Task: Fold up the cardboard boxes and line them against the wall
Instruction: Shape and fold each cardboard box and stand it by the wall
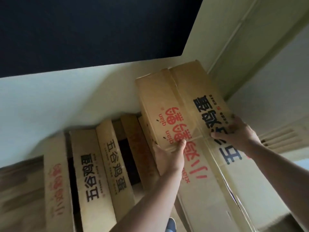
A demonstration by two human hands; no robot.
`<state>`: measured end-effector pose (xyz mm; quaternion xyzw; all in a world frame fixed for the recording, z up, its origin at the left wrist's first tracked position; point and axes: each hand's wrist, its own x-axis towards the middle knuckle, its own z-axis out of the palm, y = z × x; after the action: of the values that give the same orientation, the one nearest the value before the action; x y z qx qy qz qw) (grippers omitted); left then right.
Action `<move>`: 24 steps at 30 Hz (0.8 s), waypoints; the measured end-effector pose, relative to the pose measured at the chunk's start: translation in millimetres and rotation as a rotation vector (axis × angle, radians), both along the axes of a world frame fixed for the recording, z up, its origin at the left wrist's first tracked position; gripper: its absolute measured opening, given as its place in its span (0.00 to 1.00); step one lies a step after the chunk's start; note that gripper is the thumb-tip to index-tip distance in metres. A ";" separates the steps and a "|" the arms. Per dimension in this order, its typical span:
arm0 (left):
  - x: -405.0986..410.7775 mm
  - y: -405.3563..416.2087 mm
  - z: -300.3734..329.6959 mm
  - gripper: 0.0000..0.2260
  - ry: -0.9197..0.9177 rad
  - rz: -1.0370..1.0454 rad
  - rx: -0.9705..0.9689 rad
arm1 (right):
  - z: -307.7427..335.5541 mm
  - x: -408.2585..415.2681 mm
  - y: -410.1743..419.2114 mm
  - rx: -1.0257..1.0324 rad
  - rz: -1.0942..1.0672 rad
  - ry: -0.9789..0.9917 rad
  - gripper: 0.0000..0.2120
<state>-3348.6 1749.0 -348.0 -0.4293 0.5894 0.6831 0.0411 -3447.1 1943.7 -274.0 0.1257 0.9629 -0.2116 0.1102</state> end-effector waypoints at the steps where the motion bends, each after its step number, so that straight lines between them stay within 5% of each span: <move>1: -9.1 5.8 -9.1 0.36 -0.012 0.022 -0.009 | -9.0 -10.8 3.0 -0.012 0.023 0.000 0.56; 8: -87.5 15.5 -50.1 0.40 -0.114 0.099 -0.094 | -67.4 -95.9 12.0 -0.181 0.136 0.006 0.42; 16: -131.1 27.4 -115.9 0.48 -0.162 0.023 -0.244 | -143.6 -135.1 19.7 -0.157 0.079 -0.072 0.56; 24: -147.5 32.0 -148.5 0.49 -0.190 -0.023 -0.329 | -184.6 -153.2 31.2 -0.174 0.108 -0.083 0.53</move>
<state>-3496.1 1781.1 -496.4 -0.4863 0.6912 0.5335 0.0337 -3600.4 1974.8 -458.6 0.0722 0.9409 -0.2829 0.1715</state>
